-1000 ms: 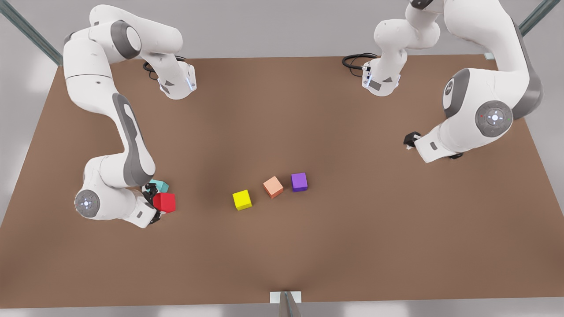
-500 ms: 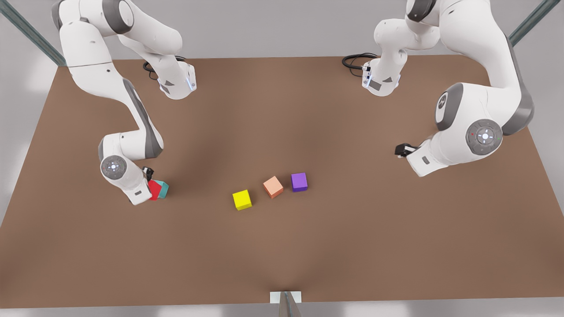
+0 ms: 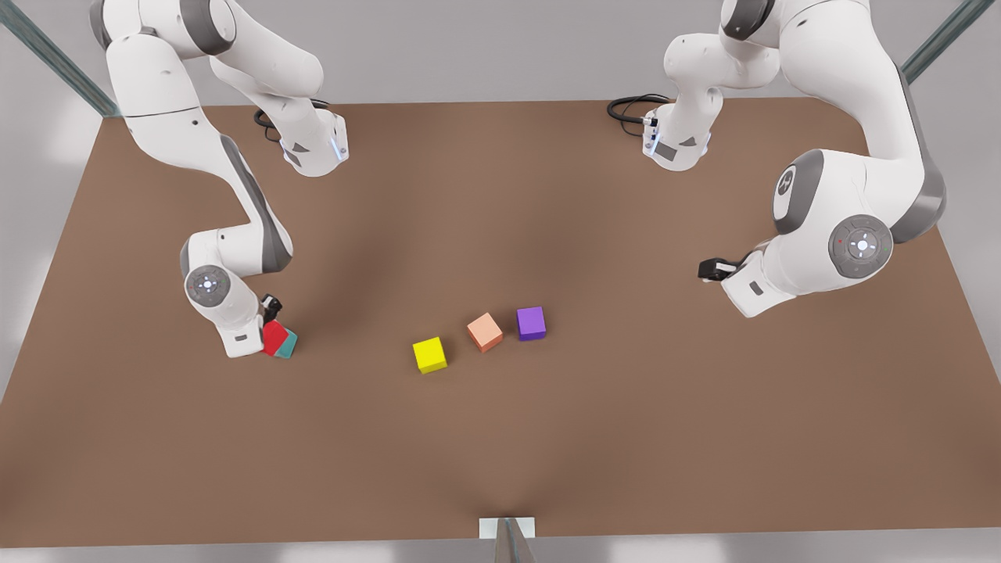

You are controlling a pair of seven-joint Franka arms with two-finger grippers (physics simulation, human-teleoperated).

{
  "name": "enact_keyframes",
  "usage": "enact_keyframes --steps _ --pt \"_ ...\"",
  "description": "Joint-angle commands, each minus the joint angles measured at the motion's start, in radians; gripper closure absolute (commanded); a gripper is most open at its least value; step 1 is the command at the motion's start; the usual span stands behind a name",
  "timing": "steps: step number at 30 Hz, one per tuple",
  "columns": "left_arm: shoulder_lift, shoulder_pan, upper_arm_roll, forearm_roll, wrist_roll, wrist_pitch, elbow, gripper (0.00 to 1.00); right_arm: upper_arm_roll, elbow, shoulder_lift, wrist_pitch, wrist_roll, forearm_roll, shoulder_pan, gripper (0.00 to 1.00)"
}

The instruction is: Pick up red wooden cube and pass to hand red wooden cube and place in blue wooden cube

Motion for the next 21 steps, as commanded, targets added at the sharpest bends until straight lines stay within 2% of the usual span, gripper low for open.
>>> enact_keyframes --steps 1,4,6,21 --pt "-0.001 0.0 0.0 0.0 -0.047 -0.001 0.0 0.0 0.0 -0.001 0.001 -0.04 0.05 0.036 -0.002 0.36" --pt "-0.001 0.0 0.0 0.0 -0.049 -0.001 0.0 0.0 0.0 -0.002 0.007 -0.041 0.05 0.038 -0.005 0.35" --pt "-0.001 0.0 0.0 0.0 -0.049 -0.001 0.0 0.0 0.0 -0.001 0.01 -0.048 0.05 0.038 -0.005 0.0" --pt "-0.001 0.0 0.0 0.0 -0.05 -0.001 0.0 0.0 0.0 0.013 0.041 -0.043 0.053 0.039 0.002 0.0"
